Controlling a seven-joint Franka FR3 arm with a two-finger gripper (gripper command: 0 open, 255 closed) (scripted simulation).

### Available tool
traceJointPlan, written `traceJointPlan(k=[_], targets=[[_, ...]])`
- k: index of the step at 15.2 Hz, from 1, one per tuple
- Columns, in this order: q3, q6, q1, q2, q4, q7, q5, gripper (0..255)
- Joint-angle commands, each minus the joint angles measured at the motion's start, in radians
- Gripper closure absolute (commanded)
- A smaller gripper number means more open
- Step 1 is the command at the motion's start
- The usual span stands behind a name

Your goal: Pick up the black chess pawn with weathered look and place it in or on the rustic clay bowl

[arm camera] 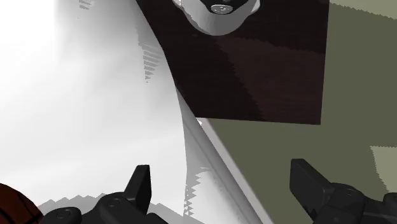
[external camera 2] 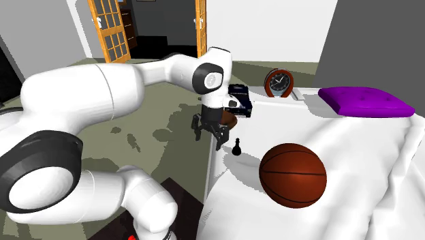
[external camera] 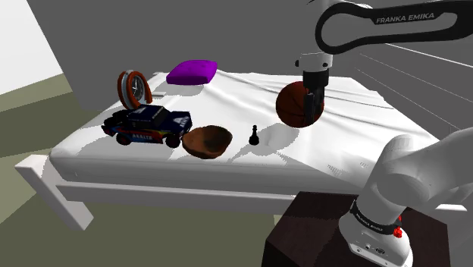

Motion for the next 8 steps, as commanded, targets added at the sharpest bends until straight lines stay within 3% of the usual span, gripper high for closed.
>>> traceJointPlan(k=[1,8], targets=[[0.000,0.000,0.000,0.000,0.000,0.000,0.000,0],[0.015,0.304,-0.002,0.163,-0.029,0.071,0.030,0]])
